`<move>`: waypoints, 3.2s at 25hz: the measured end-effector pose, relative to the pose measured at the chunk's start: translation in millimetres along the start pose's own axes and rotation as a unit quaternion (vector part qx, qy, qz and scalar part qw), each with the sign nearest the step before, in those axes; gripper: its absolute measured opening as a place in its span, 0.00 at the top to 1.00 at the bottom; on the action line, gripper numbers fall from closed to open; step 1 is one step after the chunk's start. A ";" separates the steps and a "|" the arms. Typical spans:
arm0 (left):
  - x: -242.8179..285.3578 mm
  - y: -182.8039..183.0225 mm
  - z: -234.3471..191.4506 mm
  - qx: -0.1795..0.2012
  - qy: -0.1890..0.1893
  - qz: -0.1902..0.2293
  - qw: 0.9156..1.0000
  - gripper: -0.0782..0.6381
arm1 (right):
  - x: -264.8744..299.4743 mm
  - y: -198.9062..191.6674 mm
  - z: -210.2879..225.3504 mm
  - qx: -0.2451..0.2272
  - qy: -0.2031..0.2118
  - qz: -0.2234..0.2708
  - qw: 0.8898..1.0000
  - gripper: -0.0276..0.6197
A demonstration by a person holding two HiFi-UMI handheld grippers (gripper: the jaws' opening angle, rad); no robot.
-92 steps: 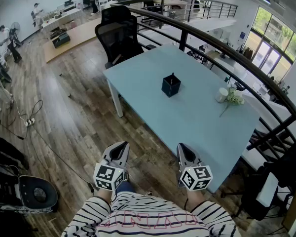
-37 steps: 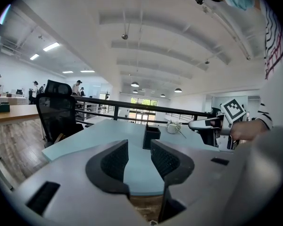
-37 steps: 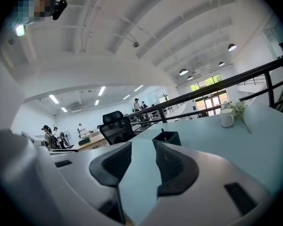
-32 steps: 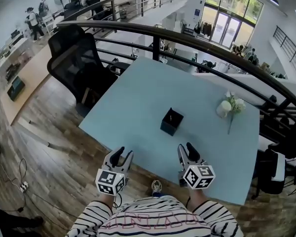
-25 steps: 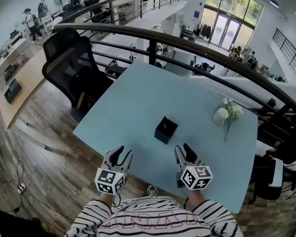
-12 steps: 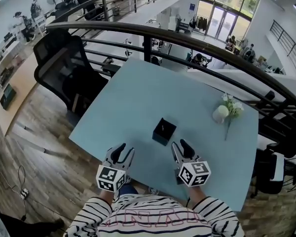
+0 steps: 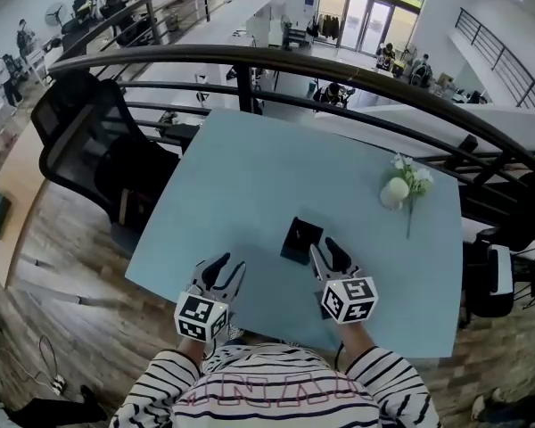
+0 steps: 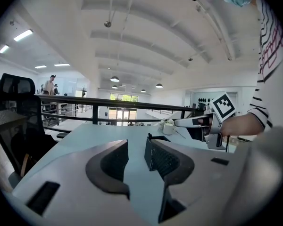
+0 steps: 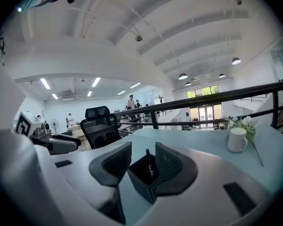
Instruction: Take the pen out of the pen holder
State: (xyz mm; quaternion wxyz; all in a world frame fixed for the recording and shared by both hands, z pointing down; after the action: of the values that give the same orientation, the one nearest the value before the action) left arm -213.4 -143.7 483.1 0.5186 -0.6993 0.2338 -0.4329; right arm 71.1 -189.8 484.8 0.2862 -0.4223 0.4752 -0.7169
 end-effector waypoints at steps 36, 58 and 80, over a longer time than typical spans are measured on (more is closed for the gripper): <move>38.4 -8.3 -81.2 -0.013 -0.055 -0.006 0.998 0.71 | 135.2 3.3 -2.9 -0.133 -0.037 -0.206 0.969 0.79; 29.0 -9.9 -73.2 -0.019 -0.039 -0.004 0.999 0.71 | 120.0 10.8 -5.9 -0.143 -0.041 -0.189 0.971 0.87; 39.9 13.4 -22.7 0.020 -0.043 0.008 0.999 0.72 | -13.8 49.8 2.5 -0.031 -0.026 0.002 0.999 0.87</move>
State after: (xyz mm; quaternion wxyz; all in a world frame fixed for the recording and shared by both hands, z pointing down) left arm -210.5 -191.3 487.1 0.5456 -0.7048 0.2083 -0.4027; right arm 80.3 -198.8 434.7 0.2864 -0.4490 0.4904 -0.6899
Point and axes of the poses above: the fingertips, and each gripper's own axes: x forward along the fingers, z to its right, y out of its top, the point moved 10 cm from there along -x, backward along the fingers, and after that the axes turned 3 degrees about -z, right-handed, at the moved point
